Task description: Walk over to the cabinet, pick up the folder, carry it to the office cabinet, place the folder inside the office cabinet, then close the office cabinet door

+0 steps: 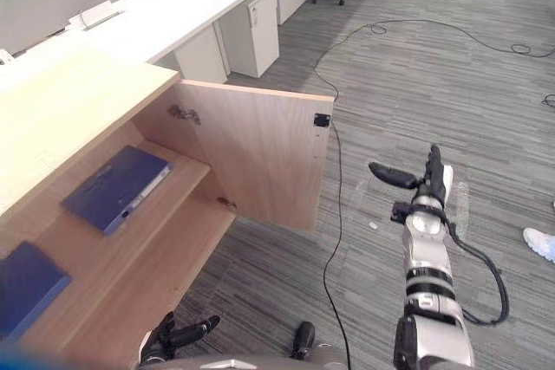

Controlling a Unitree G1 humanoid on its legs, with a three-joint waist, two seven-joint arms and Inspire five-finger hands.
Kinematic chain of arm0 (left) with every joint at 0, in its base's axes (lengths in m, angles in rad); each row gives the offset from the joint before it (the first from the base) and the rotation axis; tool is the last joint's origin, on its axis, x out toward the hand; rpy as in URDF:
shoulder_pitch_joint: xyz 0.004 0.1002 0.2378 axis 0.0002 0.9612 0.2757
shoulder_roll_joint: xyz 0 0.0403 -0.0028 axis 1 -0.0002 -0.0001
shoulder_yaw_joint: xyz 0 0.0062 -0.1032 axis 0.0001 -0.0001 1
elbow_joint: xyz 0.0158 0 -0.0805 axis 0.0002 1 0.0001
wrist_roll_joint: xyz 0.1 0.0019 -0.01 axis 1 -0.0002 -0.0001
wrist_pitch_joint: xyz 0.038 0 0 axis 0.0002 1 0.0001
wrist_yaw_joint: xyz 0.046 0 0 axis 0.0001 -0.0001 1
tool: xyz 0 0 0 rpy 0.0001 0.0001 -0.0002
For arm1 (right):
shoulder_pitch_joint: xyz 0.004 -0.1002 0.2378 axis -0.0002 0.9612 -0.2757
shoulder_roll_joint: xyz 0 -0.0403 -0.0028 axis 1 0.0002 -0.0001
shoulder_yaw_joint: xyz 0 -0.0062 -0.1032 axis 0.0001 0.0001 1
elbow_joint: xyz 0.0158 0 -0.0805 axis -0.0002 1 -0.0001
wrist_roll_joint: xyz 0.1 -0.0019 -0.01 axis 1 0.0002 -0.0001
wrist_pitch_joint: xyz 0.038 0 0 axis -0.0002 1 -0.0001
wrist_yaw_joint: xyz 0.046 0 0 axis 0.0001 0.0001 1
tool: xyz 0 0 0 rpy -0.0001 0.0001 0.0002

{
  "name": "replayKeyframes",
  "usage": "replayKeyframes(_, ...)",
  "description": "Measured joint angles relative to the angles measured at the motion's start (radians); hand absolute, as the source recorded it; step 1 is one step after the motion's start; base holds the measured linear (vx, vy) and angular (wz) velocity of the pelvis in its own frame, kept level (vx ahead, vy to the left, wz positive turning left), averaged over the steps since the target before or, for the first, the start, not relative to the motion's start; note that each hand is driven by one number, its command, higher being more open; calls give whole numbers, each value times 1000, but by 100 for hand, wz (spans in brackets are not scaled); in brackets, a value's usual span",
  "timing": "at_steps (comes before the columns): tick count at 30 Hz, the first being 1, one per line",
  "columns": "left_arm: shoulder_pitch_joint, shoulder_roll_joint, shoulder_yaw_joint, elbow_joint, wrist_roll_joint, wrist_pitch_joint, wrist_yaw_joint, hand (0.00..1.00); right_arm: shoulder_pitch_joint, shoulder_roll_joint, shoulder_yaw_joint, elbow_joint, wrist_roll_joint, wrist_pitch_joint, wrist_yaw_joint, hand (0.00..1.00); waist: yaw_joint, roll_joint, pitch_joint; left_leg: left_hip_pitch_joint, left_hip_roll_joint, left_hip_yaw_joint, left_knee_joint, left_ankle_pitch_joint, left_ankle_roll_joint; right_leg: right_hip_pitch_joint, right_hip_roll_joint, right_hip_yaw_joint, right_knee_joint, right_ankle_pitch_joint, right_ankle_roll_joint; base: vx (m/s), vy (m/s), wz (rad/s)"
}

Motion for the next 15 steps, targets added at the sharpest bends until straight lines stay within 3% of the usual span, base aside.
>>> replayKeyframes(2,-8,0,0,1,-8,-2,0,100,-72,-30,4,34,42,-2,-1,100,26,0,19,-14,-14,-9,9,4,7,11,-6,-7,-44,38,-1,-44,17,11)
replayKeyframes(5,-9,2,0,3,-19,-3,3,100,-150,-55,39,62,80,-3,-3,100,38,0,26,-41,-23,-32,20,6,8,20,-9,-24,-87,67,-1,-30,-4,19)
replayKeyframes(15,-17,9,-24,4,-39,-24,0,100,-373,-102,117,149,114,-25,22,100,52,-5,72,-116,-35,-79,24,19,16,-9,-20,-62,-117,89,-2,20,-22,14)
